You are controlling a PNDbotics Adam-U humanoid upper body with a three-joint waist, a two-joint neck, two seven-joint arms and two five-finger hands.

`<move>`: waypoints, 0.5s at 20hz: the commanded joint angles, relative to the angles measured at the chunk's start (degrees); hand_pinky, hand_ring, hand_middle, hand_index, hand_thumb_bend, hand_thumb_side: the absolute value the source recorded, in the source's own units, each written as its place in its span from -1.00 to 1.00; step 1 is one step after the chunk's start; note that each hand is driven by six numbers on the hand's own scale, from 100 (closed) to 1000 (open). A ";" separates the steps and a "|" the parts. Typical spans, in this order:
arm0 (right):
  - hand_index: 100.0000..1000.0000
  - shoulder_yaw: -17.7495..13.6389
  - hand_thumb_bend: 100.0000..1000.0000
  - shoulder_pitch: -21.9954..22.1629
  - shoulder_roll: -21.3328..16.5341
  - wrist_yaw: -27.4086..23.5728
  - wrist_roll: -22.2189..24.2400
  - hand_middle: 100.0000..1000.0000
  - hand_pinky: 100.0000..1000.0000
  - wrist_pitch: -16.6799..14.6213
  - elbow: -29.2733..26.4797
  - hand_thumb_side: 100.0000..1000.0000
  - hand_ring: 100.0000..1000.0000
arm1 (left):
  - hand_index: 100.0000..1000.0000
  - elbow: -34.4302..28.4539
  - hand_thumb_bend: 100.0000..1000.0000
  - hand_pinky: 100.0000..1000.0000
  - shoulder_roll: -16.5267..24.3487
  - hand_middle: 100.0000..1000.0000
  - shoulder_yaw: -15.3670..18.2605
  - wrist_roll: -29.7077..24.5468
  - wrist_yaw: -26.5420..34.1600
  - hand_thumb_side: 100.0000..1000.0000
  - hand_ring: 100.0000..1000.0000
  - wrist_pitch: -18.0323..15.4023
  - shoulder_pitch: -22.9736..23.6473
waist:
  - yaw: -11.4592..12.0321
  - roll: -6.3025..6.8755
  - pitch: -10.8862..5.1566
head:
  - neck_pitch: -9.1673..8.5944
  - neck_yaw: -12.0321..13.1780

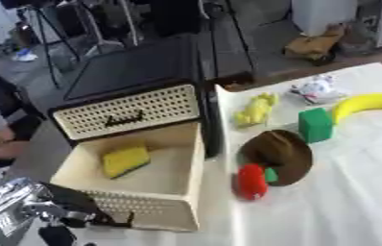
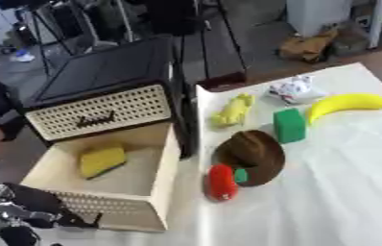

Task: Pick up objects from table and place into drawer.

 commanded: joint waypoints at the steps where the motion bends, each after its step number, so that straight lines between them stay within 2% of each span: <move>1: 0.54 0.03 -1.00 -0.45 -0.83 0.44 0.20 0.39 0.35 0.04 -0.90 1.00 0.57 | 0.70 -2.22 -1.00 -1.00 1.40 -1.00 0.39 1.90 2.97 0.10 -1.00 1.72 0.30 | 0.13 -0.58 -0.42 | -0.61 -0.14; 8: 0.53 0.14 -1.00 -0.30 -0.71 0.43 0.58 0.38 0.35 0.19 -0.90 1.00 0.57 | 0.62 -7.08 -1.00 -1.00 4.08 -1.00 0.90 4.75 8.37 0.12 -1.00 4.61 1.73 | 0.14 -0.58 -0.30 | -0.92 -0.01; 9: 0.53 0.16 -1.00 -0.32 -0.72 0.41 0.63 0.38 0.35 0.20 -0.90 1.00 0.57 | 0.64 -8.02 -1.00 -1.00 4.18 -1.00 1.31 5.25 9.15 0.12 -1.00 4.75 2.21 | 0.17 -0.58 -0.27 | -0.99 -0.19; 10: 0.53 0.17 -1.00 -0.33 -0.75 0.40 0.67 0.38 0.35 0.21 -0.90 1.00 0.57 | 0.79 -8.93 -1.00 -1.00 4.27 -1.00 1.86 5.90 9.94 0.12 -1.00 4.92 2.71 | 0.21 -0.58 -0.23 | -1.07 -0.35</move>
